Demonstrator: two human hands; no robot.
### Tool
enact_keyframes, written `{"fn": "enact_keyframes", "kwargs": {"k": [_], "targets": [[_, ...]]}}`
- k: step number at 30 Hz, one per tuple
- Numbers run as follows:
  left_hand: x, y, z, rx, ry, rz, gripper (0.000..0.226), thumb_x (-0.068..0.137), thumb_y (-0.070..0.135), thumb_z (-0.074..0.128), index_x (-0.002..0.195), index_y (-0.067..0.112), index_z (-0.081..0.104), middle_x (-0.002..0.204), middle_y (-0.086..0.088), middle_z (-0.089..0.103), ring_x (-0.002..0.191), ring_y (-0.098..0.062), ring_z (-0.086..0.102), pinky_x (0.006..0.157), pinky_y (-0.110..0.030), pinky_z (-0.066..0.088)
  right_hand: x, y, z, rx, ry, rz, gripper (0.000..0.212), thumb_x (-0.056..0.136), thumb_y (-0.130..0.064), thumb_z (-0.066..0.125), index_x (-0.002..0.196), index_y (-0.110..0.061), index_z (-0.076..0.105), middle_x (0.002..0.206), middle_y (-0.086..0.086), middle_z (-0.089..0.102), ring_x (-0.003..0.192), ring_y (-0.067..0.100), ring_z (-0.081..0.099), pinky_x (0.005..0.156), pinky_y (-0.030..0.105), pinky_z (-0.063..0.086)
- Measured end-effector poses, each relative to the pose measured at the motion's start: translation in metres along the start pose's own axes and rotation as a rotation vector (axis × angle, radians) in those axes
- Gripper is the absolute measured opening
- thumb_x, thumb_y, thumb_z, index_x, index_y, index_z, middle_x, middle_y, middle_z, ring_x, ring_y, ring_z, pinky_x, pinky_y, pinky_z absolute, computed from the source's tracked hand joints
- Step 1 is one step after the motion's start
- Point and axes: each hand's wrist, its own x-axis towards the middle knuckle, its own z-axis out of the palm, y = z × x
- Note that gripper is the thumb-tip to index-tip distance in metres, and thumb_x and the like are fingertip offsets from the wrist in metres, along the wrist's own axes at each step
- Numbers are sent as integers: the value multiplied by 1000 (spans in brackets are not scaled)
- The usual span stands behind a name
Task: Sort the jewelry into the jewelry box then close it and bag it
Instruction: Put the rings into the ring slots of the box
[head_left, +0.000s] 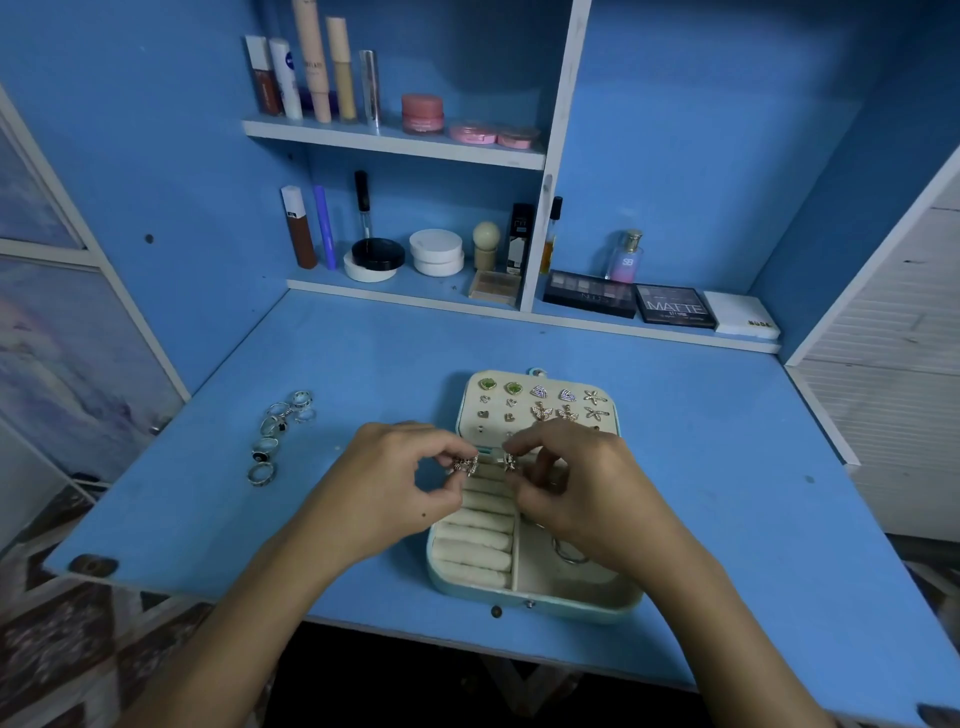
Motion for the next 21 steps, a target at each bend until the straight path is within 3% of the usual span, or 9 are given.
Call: {"fn": "enact_keyframes", "kwargs": {"k": [5, 9, 14, 21], "targets": [[1, 1, 1, -25, 1, 38, 20, 71, 12, 73, 90, 18, 79, 86, 14, 73, 78, 3, 64, 71, 1, 38, 2, 3, 4, -18, -2, -94, 23, 79, -15, 76, 103, -16, 77, 86, -13, 64, 73, -9, 54, 72, 3, 39], [1, 1, 4, -49, 12, 43, 17, 74, 15, 72, 89, 18, 80, 89, 14, 69, 78, 1, 63, 68, -3, 40, 2, 4, 5, 0, -30, -101, 25, 82, -16, 76, 107, -20, 77, 96, -10, 67, 80, 1, 60, 74, 7, 43], [1, -2, 6, -36, 0, 43, 18, 75, 14, 74, 91, 16, 81, 88, 11, 69, 80, 1, 62, 71, 0, 38, 1, 5, 7, 15, -33, -94, 25, 82, -17, 78, 106, -24, 78, 98, -9, 63, 77, 0, 58, 70, 8, 43], [0, -6, 6, -24, -20, 42, 14, 74, 13, 78, 87, 19, 79, 88, 13, 67, 83, 1, 61, 73, 0, 36, 1, 6, 7, 15, -31, -56, 13, 80, -17, 81, 93, -19, 78, 95, -11, 63, 83, 8, 60, 73, 11, 46]]}}
